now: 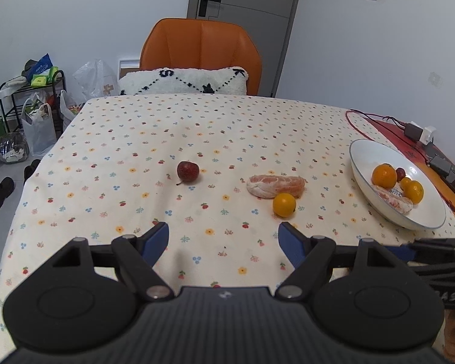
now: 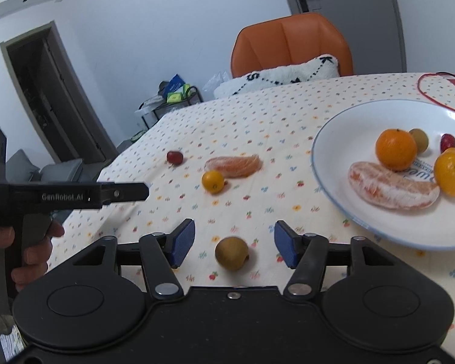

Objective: Organize fruits
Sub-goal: 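Grasp a brown kiwi with the right tool while the left tool moves toward a tangerine, then grasp a small tangerine with the left tool while the right tool lifts the kiwi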

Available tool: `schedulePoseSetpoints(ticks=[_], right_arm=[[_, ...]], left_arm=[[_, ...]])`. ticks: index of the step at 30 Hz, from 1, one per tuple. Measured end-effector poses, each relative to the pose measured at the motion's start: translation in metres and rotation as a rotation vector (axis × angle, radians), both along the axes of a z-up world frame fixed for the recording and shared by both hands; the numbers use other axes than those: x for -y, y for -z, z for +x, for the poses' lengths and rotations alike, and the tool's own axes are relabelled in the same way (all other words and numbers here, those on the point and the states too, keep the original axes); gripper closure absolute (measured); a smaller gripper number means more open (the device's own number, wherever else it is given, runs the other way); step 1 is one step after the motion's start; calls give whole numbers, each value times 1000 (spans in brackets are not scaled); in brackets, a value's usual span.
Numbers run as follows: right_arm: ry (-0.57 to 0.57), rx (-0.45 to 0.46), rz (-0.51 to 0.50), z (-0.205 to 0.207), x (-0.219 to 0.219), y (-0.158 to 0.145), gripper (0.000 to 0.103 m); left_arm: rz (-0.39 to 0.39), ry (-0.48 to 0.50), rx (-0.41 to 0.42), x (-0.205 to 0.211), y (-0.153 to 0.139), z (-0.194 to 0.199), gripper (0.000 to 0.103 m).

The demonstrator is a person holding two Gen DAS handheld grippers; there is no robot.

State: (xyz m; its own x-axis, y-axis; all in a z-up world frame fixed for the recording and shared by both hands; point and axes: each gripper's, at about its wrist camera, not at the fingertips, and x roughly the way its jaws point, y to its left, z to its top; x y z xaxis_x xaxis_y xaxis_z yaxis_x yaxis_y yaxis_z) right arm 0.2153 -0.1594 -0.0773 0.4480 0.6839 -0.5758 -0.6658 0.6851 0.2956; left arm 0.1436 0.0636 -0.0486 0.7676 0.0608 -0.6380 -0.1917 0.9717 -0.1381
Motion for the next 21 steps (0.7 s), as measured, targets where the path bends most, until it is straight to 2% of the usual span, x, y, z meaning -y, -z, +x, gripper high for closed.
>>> schedulePoseSetpoints(ticks=[2, 3, 21], right_arm=[[-17, -18, -21, -1, -4, 5, 75], [-18, -24, -30, 0, -5, 7, 78], [33, 15, 9, 8, 11, -4, 79]], left_arm=[[0, 3, 1, 1, 0, 1, 25], [0, 4, 1, 1, 0, 2, 25], [-3, 34, 9, 16, 6, 25, 29]])
